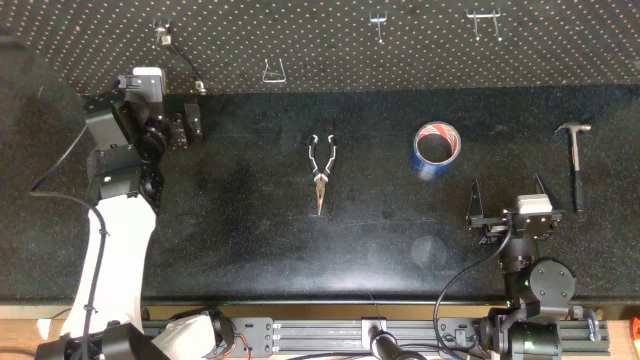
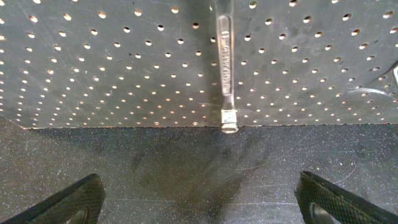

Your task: Place Tools Onto Pegboard

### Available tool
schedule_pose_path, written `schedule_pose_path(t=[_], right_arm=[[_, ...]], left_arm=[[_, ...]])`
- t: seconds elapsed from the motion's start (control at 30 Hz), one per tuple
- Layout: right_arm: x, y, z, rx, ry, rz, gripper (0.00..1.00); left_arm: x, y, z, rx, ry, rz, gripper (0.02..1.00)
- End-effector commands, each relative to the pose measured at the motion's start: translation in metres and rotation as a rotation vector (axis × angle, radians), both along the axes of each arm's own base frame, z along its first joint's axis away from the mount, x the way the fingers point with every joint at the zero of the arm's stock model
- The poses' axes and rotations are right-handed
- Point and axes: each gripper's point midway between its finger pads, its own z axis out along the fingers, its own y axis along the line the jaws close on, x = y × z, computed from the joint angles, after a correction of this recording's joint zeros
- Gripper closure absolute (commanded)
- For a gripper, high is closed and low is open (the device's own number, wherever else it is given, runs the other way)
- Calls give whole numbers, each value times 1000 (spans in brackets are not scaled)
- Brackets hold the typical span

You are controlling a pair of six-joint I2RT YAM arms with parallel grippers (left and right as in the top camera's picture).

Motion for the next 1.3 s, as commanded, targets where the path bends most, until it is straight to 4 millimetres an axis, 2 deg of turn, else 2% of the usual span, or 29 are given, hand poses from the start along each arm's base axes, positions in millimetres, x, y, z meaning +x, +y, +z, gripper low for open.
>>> schedule_pose_path(t=[0.03,0.07,0.1,0.13,0.17,0.2,0.23,0.3,0.37,0.4,0.43,0.47,0.53,0.6,0.67,0.7,0.77,0.9,1.0,1.07,1.2,1.3], right_arm=[[0,-2,-1,-10,-2,-10,27],[0,-2,-1,-10,-2,-10,25],[0,-2,-1,-10,-2,-10,25],[0,-2,-1,-10,-2,-10,25],[0,-2,-1,-10,-2,-10,25],[0,-2,-1,-10,-2,-10,25],[0,-2,-1,-10,-2,-10,25],[0,-2,-1,-10,-2,-10,25],[0,-2,-1,-10,-2,-10,25],[0,-2,-1,-10,-2,-10,25],[0,-2,-1,-10,-2,-10,25],[0,-2,-1,-10,-2,-10,25],[0,-2,-1,-10,-2,-10,25],[0,-2,-1,-10,-2,-10,25],[0,-2,-1,-10,-2,-10,25],[0,-2,-1,-10,-2,-10,25],[0,-2,-1,-10,-2,-10,25],[0,-2,-1,-10,-1,-10,25],[0,-2,-1,-10,-2,-10,25],[0,-2,-1,-10,-2,-10,25],[0,-2,-1,-10,-2,-10,25],[0,-2,-1,-10,-2,-10,25]], left_arm=[[-13,-2,21,3,-27,12,23],[-22,-14,31,-30,-37,-37,23],[-43,-45,34,-131,-8,-156,23],[-44,-45,40,-123,-27,-155,102],[-44,-53,48,-140,-53,-193,132],[-50,-73,48,-190,-43,-272,23],[-57,-93,39,-232,17,-300,23],[-82,-124,10,-303,219,-178,23],[-103,-159,-4,-320,319,-84,23],[-105,-169,-4,-324,321,-71,23],[-108,-192,-14,-319,371,-99,20],[-108,-202,-20,-304,397,-124,23],[-100,-229,-33,-265,446,-181,23],[-73,-271,-35,-306,377,-263,23],[-72,-292,-46,-308,408,-308,23],[-73,-296,-52,-313,445,-289,23],[-78,-276,-64,-317,577,-21,23],[-77,-272,-77,-221,693,38,23],[-73,-269,-91,-178,759,38,23],[-69,-269,-96,-121,787,-80,23],[-62,-251,-103,-105,804,-63,23],[-55,-253,-117,-105,808,-56,25]])
